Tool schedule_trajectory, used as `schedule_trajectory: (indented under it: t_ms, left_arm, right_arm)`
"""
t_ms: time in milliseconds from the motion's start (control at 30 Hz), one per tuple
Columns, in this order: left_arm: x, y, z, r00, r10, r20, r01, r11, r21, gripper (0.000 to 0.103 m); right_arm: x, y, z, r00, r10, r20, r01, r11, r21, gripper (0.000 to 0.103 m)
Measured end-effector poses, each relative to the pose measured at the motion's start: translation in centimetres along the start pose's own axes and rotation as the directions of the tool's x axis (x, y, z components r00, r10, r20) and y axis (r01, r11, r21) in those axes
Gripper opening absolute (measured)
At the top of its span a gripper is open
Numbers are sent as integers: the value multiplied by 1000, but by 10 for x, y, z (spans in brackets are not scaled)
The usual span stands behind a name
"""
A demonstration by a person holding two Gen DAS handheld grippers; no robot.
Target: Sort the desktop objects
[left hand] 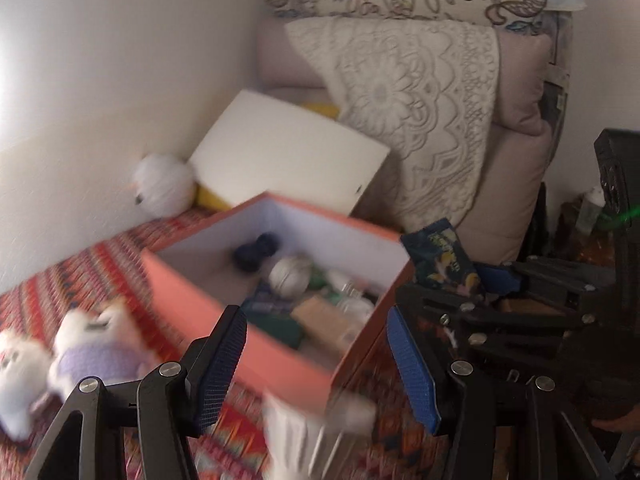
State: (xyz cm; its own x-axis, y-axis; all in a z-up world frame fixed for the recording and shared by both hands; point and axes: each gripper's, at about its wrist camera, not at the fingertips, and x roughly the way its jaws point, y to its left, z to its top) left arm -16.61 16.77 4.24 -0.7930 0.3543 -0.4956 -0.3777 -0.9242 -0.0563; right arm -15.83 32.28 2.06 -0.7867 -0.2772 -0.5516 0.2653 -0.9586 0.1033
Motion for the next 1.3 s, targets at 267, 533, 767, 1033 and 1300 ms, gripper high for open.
schedule_trajectory:
  t_ms: [267,533,767,1033,1300]
  left_arm:
    - [83,0,59,1000,-21,-5,21,1000,-1,62]
    - [122,42,47,997,36,-72,-40,998,-47,62]
    - [46,127,-81,965,163,-205,-210,949,-235,92]
    - [-62,156,-187,905,288,-314,-389,860,-331,92]
    - [-126,141,-293,839,273,-470,-444,844,-302,92]
  right_arm:
    - [44,-68,40,999,-42,32,41,998,46,47]
    - [109,-116,60,1000,-23,-2,23,993,116,47]
    - [114,-112,42,1000,21,6,-22,996,86,47]
    - [89,-93,11,998,64,14,-65,992,105,47]
    - [49,-72,-14,999,52,0,-52,996,78,47]
